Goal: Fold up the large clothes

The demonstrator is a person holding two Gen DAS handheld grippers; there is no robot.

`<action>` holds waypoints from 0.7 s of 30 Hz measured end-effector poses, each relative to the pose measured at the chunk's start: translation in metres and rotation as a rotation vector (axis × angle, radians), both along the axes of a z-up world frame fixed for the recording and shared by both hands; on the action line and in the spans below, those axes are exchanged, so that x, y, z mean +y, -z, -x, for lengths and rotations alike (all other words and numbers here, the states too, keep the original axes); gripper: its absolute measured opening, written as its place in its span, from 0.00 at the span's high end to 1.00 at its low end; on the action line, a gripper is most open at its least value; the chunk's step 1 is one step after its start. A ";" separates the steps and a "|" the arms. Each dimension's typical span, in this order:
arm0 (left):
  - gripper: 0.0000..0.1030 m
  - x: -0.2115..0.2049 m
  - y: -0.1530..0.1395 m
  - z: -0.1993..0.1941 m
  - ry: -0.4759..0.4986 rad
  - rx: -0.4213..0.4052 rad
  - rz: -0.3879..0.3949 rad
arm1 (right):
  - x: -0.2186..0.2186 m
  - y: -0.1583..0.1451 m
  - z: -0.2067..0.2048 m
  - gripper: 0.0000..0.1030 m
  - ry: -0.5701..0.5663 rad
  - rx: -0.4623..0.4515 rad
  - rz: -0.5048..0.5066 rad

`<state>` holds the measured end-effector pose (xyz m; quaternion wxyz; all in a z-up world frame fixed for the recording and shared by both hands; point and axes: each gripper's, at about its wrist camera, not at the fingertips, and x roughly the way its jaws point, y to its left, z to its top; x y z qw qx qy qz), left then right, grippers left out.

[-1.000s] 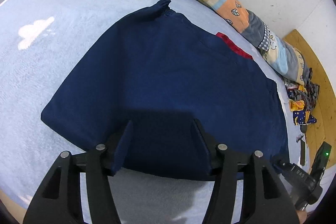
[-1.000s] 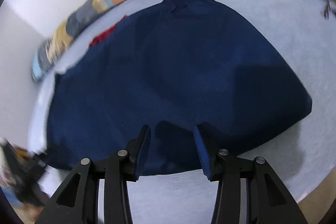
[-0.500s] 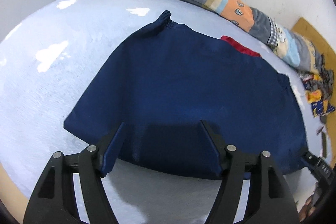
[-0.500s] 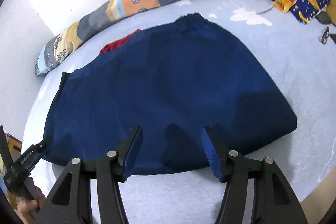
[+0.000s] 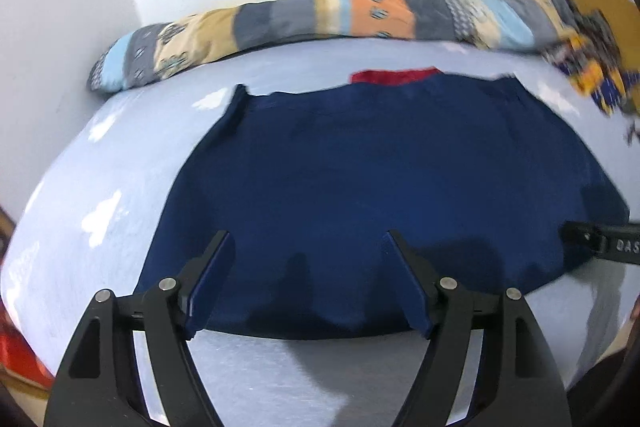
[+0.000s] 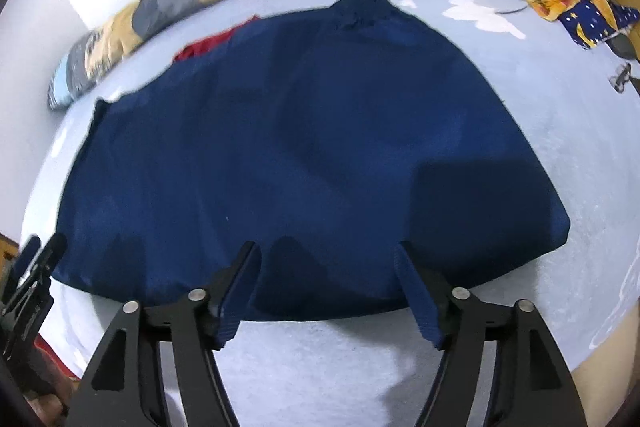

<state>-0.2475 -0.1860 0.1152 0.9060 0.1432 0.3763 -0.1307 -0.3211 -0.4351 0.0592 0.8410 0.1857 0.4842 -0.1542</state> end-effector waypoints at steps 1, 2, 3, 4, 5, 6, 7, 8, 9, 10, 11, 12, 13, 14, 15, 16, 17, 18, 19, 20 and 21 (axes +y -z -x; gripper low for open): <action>0.27 -0.004 0.002 0.000 0.014 0.001 -0.018 | 0.002 0.002 -0.002 0.27 -0.007 0.014 0.004; 0.27 -0.007 0.003 0.002 0.025 -0.001 -0.032 | 0.004 0.004 -0.004 0.27 -0.014 0.031 0.017; 0.27 -0.009 0.002 0.003 0.033 -0.003 -0.039 | 0.006 0.005 -0.006 0.26 -0.018 0.041 0.029; 0.27 -0.010 0.002 0.004 0.042 -0.008 -0.040 | 0.009 0.006 -0.007 0.23 -0.027 0.052 0.043; 0.27 -0.011 0.001 0.006 0.044 -0.011 -0.038 | 0.012 0.007 -0.009 0.21 -0.036 0.058 0.051; 0.27 -0.011 0.001 0.006 0.046 -0.013 -0.033 | 0.014 0.007 -0.009 0.21 -0.042 0.063 0.059; 0.27 -0.010 0.001 0.005 0.045 -0.011 -0.025 | 0.015 0.008 -0.010 0.20 -0.046 0.068 0.067; 0.27 -0.009 0.001 0.005 0.042 -0.009 -0.020 | 0.015 0.009 -0.010 0.20 -0.046 0.070 0.068; 0.27 -0.008 0.000 0.006 0.039 -0.005 -0.016 | 0.015 0.009 -0.010 0.20 -0.045 0.068 0.065; 0.27 -0.006 0.000 0.004 0.034 0.000 -0.008 | 0.014 0.009 -0.009 0.19 -0.041 0.063 0.060; 0.27 -0.006 0.000 0.005 0.030 0.002 -0.003 | 0.014 0.008 -0.008 0.19 -0.038 0.058 0.056; 0.27 -0.004 0.000 0.005 0.026 0.003 0.004 | 0.014 0.008 -0.007 0.19 -0.036 0.054 0.051; 0.27 -0.003 -0.001 0.004 0.022 0.005 0.012 | 0.014 0.008 -0.007 0.19 -0.034 0.050 0.046; 0.27 -0.001 -0.001 0.004 0.017 0.007 0.021 | 0.014 0.007 -0.006 0.20 -0.033 0.047 0.044; 0.27 0.000 -0.002 0.004 0.012 0.007 0.028 | 0.014 0.007 -0.005 0.20 -0.032 0.043 0.043; 0.27 0.002 -0.002 0.004 0.008 0.009 0.036 | 0.014 0.006 -0.005 0.20 -0.032 0.039 0.043; 0.27 0.003 -0.002 0.003 0.004 0.012 0.042 | 0.014 0.006 -0.004 0.20 -0.031 0.035 0.040; 0.27 0.004 -0.002 0.003 0.001 0.013 0.047 | 0.013 0.005 -0.004 0.20 -0.029 0.030 0.037; 0.27 0.005 -0.002 0.002 -0.003 0.015 0.053 | 0.012 0.004 -0.003 0.20 -0.027 0.025 0.034; 0.27 0.006 -0.003 0.002 -0.005 0.016 0.058 | 0.011 0.003 -0.003 0.20 -0.025 0.018 0.031; 0.27 0.007 -0.003 0.002 -0.007 0.016 0.062 | 0.010 0.002 -0.002 0.20 -0.023 0.012 0.028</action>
